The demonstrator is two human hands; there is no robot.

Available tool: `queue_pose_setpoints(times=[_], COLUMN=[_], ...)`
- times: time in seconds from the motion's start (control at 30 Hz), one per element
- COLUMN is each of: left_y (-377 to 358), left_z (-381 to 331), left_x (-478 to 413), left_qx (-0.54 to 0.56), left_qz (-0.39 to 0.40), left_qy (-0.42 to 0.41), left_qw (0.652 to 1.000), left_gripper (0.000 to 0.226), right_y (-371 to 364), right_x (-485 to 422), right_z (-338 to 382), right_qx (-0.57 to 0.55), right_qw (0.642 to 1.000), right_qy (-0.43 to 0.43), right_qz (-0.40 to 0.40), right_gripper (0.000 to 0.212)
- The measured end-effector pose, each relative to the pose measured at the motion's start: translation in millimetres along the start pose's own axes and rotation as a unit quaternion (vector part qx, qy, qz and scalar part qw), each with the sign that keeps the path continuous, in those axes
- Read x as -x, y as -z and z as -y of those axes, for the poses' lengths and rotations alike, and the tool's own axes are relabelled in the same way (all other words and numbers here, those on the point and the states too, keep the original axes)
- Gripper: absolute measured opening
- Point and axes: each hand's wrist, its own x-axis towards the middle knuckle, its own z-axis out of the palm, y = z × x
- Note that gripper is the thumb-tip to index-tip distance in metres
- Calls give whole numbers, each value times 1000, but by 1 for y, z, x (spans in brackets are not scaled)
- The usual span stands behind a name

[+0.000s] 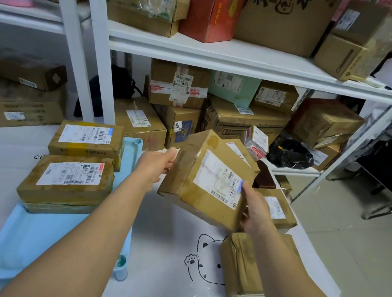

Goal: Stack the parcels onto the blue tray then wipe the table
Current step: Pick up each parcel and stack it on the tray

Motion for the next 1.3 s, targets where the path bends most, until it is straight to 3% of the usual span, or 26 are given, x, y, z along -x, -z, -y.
queue_pose_setpoints(times=[0.1,0.27,0.5,0.7,0.8,0.93,1.17,1.27,1.3], left_y=[1,-4,-2,0,-2,-6,-26,-39,-43], left_z=[0,2,11,27,36,43,34,33,35], left_x=[6,9,5,3,2,-3,2,8,9], left_qx=[4,18,96,213,285,323,349,353,347], left_qz=[61,104,73,79,109,115,65,61,59], left_qy=[44,51,166,303,326,331,292,262,252], left_qw=[997,993,979,925,895,879,888,896,902], left_gripper=[62,34,49,62,50,46,44,35,31], right_y=[-3,-12,-12,-10,-7,-2,-10,-14,-15], right_x=[0,1,3,5,5,7,10,13,15], right_z=[7,15,22,27,29,28,26,23,21], right_qx=[35,20,-18,-49,-65,-54,-13,35,38], right_qw=[999,999,998,997,997,996,986,978,978], right_qy=[30,27,17,32,20,-9,-49,-66,-68], right_qz=[-14,0,49,50,36,65,161,193,194], right_gripper=[28,14,15,15,16,14,48,84,86])
